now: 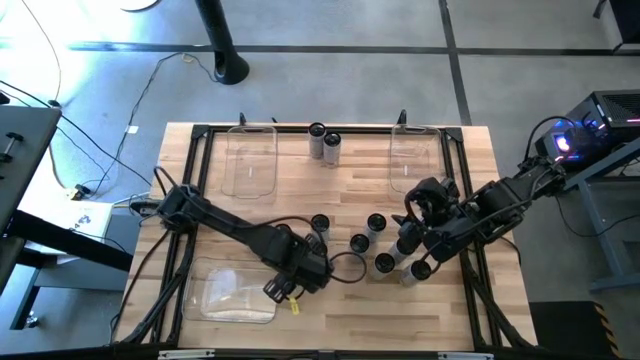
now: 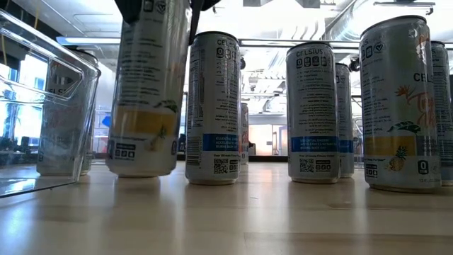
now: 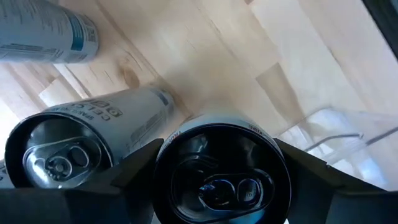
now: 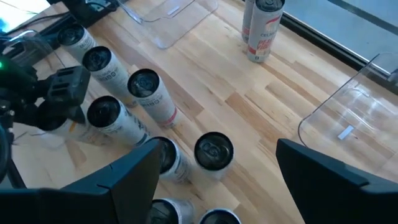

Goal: Sort soda cans
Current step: Move the white-yellow soda can to the bottom left of the table

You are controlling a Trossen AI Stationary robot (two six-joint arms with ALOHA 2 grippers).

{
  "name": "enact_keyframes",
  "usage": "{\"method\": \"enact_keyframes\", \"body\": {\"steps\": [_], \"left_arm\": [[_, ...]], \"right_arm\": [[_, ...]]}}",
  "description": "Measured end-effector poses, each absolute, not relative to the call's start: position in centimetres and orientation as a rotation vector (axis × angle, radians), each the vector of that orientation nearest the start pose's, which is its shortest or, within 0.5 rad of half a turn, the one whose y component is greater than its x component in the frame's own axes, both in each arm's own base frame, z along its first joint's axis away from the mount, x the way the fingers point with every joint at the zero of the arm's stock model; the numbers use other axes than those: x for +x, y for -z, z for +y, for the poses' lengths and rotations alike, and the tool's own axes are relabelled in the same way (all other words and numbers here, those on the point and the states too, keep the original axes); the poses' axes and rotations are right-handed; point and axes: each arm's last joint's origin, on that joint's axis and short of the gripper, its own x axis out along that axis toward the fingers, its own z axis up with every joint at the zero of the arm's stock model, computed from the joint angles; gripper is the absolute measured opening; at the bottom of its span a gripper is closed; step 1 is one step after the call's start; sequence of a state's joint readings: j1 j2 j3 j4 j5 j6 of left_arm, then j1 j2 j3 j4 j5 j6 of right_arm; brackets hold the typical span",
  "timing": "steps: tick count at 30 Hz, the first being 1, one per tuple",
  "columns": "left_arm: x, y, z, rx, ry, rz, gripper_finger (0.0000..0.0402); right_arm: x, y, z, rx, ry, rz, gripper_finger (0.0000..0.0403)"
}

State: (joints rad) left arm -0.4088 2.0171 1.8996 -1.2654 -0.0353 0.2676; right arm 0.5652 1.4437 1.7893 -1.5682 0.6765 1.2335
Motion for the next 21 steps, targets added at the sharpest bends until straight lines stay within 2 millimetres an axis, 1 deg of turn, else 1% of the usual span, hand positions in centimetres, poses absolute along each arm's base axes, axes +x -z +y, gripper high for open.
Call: {"method": "enact_keyframes", "body": {"steps": [7,12,14,17,21], "left_arm": [[37.02,-27.8,-16.12,0.446,0.516,1.312,0.0247],[37.21,-27.57,-16.23,0.429,0.515,1.293,0.0303],[37.17,-27.61,-16.23,0.426,0.518,1.294,0.0315],[37.23,-27.63,-16.25,0.433,0.521,1.284,0.0317],[37.26,-27.62,-16.24,0.434,0.519,1.283,0.0312]], "right_arm": [[20.17,-41.98,10.64,0.416,0.645,0.746,0.0311],[20.17,-41.98,10.64,0.416,0.645,0.746,0.0311],[20.17,-41.98,10.64,0.416,0.645,0.746,0.0311],[20.17,-41.98,10.64,0.417,0.646,0.745,0.0311],[20.17,-41.98,10.64,0.424,0.649,0.743,0.0311]]}}
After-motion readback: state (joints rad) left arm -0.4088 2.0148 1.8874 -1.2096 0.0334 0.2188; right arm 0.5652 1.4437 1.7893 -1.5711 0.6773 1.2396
